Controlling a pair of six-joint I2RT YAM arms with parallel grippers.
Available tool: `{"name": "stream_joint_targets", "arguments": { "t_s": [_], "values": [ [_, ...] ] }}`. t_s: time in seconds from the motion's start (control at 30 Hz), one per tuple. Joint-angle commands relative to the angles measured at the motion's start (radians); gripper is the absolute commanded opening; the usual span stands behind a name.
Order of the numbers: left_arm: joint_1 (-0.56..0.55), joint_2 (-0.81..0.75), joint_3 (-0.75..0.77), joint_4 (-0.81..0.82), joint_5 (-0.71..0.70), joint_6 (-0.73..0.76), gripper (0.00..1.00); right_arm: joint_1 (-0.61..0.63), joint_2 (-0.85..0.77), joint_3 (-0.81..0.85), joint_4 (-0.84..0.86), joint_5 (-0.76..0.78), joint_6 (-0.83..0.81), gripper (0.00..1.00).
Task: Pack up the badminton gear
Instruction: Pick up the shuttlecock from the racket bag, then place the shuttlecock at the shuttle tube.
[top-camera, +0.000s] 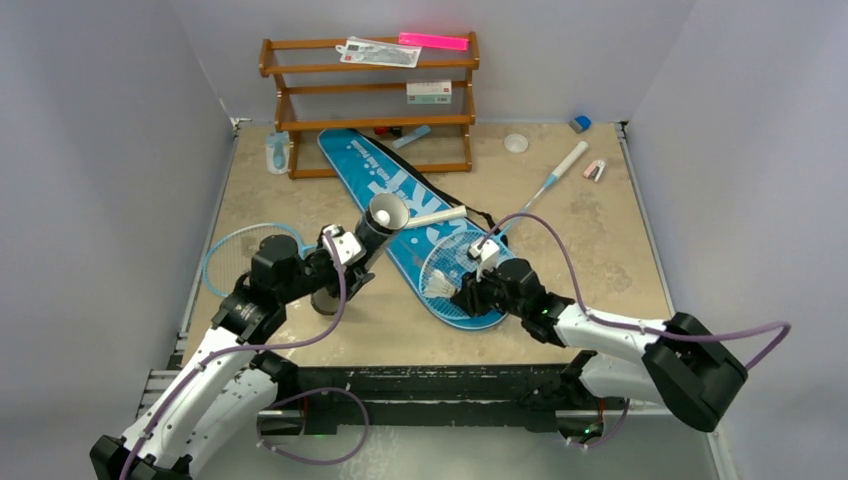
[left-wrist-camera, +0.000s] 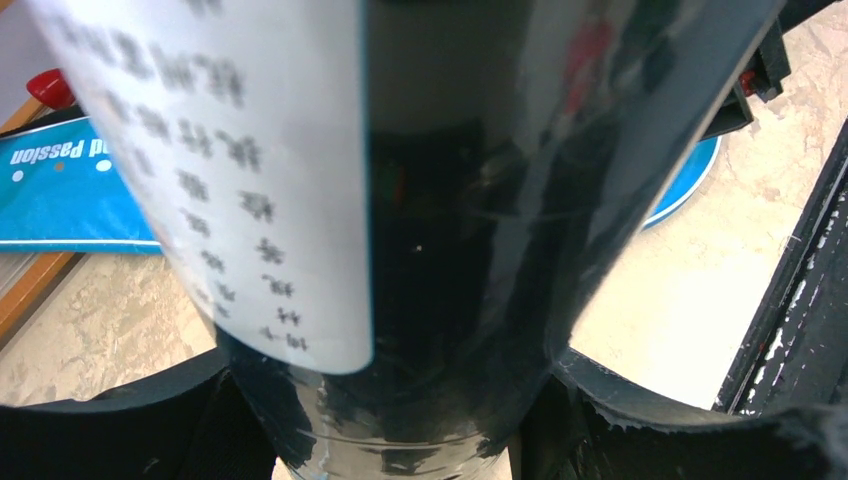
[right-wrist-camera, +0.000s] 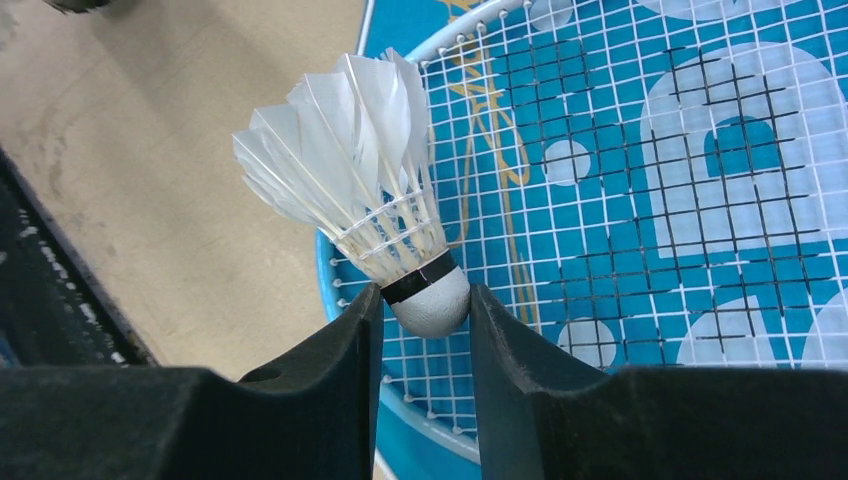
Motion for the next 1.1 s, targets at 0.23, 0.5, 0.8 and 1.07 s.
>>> {"name": "stream_joint_targets", "arguments": {
  "t_s": [0.23,0.5,0.8,1.07],
  "values": [
    [0.009,0.024,0.034,0.03,0.109,0.058,0.43,0.005,-0.159,0.267,-0.527,0.011,0.094,0.23],
    [0.008,0.075,0.032,-0.134,0.268,0.362,0.43,0.005,-0.292,0.405,-0.866,0.107,0.151,0.23],
    [0.007,0.104,0.034,-0.191,0.227,0.459,0.39,0.005,-0.379,0.626,-1.16,0.129,0.214,0.18],
    [0.006,0.143,0.033,-0.197,0.299,0.451,0.38,0.005,-0.411,0.878,-1.339,0.001,0.118,0.18]
  ]
}}
